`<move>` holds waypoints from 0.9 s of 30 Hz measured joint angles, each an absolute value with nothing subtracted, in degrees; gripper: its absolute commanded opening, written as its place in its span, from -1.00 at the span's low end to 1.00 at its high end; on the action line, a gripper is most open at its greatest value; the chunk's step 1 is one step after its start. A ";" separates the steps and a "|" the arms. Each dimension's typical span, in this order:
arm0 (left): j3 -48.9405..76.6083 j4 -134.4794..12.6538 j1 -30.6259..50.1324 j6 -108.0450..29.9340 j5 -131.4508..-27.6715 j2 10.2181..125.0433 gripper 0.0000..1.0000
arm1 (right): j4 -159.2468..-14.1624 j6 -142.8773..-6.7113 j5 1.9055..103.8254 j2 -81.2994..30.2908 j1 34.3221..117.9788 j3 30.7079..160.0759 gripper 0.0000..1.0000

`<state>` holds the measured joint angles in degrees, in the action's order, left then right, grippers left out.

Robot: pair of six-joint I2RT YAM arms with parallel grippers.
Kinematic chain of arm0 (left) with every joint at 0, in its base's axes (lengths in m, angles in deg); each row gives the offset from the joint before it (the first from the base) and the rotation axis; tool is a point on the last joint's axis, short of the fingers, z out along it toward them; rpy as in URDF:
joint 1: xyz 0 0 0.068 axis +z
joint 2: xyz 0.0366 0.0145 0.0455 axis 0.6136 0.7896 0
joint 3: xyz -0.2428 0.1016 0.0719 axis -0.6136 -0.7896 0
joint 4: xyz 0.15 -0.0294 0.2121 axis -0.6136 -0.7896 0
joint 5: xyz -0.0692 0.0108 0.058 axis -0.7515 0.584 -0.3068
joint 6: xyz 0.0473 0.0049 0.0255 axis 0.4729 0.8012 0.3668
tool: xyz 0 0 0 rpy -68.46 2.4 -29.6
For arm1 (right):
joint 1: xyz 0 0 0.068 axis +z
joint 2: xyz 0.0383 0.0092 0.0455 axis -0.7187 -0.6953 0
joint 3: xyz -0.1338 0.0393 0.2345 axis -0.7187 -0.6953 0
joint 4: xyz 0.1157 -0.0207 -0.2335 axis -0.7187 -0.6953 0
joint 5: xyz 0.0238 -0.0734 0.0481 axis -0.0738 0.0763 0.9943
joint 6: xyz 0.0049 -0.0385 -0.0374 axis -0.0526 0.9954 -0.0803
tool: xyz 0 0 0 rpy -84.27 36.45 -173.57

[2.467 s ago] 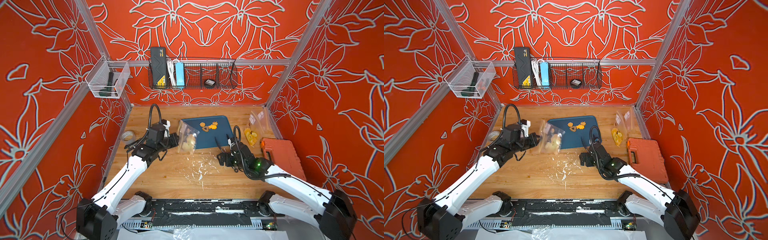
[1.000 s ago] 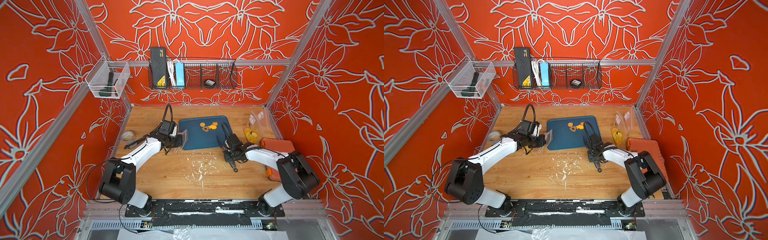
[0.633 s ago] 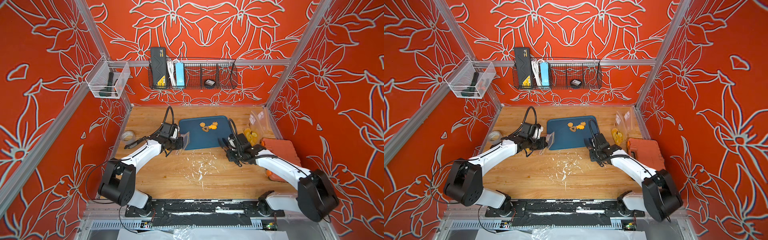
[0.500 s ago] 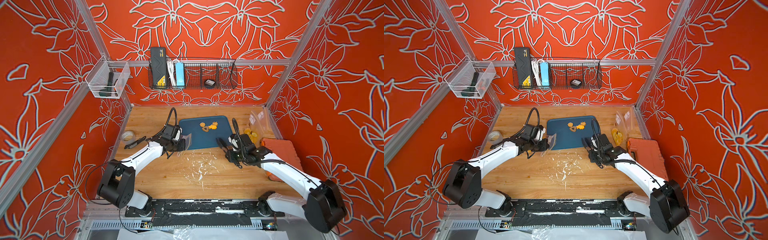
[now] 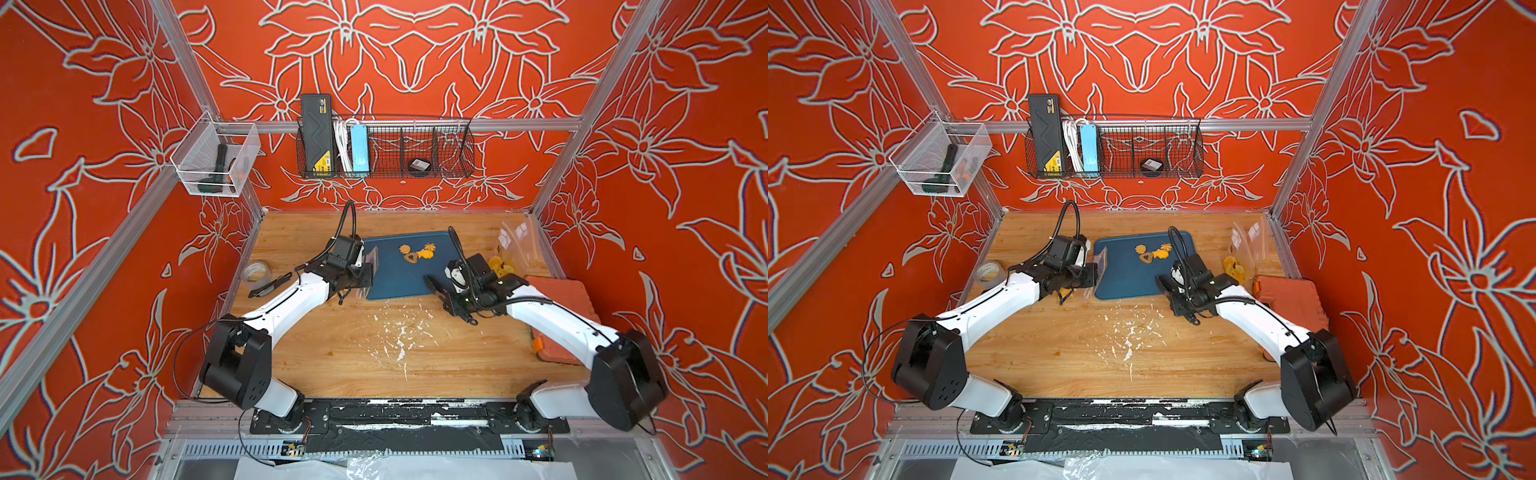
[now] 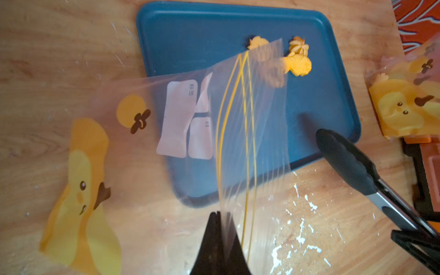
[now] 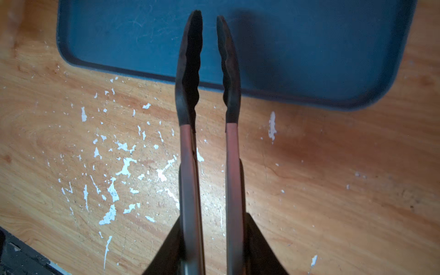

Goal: Put the cookies into a resealable bag to prevent moisture
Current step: Pick up the cookie from the tray.

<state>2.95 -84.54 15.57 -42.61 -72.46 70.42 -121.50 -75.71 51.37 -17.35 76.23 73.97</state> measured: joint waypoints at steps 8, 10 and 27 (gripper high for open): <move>5.68 -83.75 16.68 -41.74 -70.34 76.21 -1.00 | -122.05 -71.47 49.90 -28.12 76.25 82.47 -0.15; 5.52 -83.64 17.54 -41.74 -70.45 76.23 -1.00 | -122.40 -70.64 49.42 -29.85 76.25 83.76 -0.14; 5.44 -83.09 19.44 -41.12 -71.56 76.21 -1.00 | -123.84 -66.82 44.83 -41.63 77.13 93.75 0.07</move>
<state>5.44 -83.09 19.44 -41.12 -71.56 76.21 -123.84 -66.82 44.83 -41.63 77.13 93.75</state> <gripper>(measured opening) 0.047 0.530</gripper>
